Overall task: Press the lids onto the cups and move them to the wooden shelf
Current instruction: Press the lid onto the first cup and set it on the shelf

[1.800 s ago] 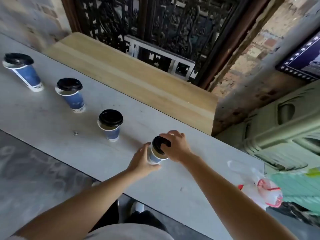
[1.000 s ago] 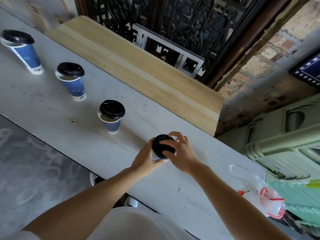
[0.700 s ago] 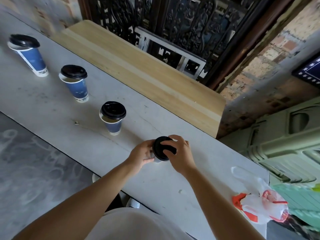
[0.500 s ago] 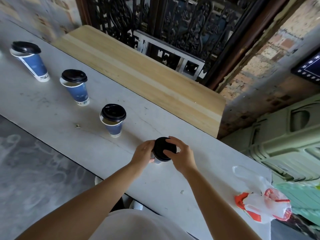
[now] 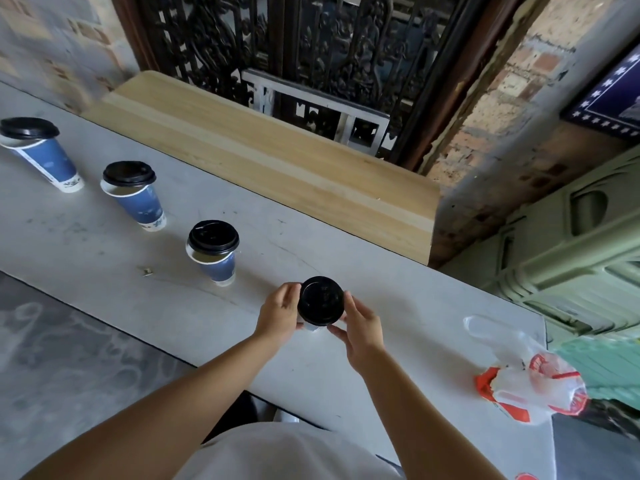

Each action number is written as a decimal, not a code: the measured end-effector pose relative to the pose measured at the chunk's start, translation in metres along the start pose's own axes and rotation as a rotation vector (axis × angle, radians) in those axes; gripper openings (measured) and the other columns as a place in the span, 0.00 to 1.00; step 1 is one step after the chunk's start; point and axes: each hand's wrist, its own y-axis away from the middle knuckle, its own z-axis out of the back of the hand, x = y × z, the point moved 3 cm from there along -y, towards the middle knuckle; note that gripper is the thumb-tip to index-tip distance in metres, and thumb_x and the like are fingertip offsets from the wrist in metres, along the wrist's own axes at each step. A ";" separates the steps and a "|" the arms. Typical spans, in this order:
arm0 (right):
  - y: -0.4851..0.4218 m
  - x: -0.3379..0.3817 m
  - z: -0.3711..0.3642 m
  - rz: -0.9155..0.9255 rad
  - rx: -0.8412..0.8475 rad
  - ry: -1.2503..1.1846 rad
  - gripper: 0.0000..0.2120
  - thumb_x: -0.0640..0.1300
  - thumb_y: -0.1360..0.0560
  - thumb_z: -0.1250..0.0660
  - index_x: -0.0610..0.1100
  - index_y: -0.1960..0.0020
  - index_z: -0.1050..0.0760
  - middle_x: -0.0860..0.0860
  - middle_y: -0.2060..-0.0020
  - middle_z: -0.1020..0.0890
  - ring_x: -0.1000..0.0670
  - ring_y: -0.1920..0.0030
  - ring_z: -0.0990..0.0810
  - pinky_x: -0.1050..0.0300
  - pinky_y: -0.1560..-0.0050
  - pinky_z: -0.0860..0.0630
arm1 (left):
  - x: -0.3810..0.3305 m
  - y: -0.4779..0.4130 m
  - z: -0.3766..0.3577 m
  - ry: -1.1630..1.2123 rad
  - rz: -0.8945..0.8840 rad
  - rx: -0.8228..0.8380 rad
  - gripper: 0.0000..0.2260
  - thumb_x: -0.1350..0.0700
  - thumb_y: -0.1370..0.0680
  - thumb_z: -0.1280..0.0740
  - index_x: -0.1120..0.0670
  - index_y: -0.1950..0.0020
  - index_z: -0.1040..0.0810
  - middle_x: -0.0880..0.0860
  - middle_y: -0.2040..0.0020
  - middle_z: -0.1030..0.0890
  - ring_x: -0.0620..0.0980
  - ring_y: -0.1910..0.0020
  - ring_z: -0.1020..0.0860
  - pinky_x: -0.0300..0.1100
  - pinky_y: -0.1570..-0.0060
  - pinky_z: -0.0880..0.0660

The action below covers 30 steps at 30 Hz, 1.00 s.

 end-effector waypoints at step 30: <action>0.003 0.007 -0.007 -0.114 0.119 -0.055 0.16 0.49 0.15 0.43 0.44 0.42 0.19 0.45 0.41 0.18 0.44 0.36 0.21 0.40 0.49 0.16 | 0.007 -0.002 -0.006 0.217 0.195 0.019 0.10 0.44 0.18 0.36 0.47 0.50 0.18 0.47 0.47 0.20 0.43 0.49 0.21 0.47 0.62 0.16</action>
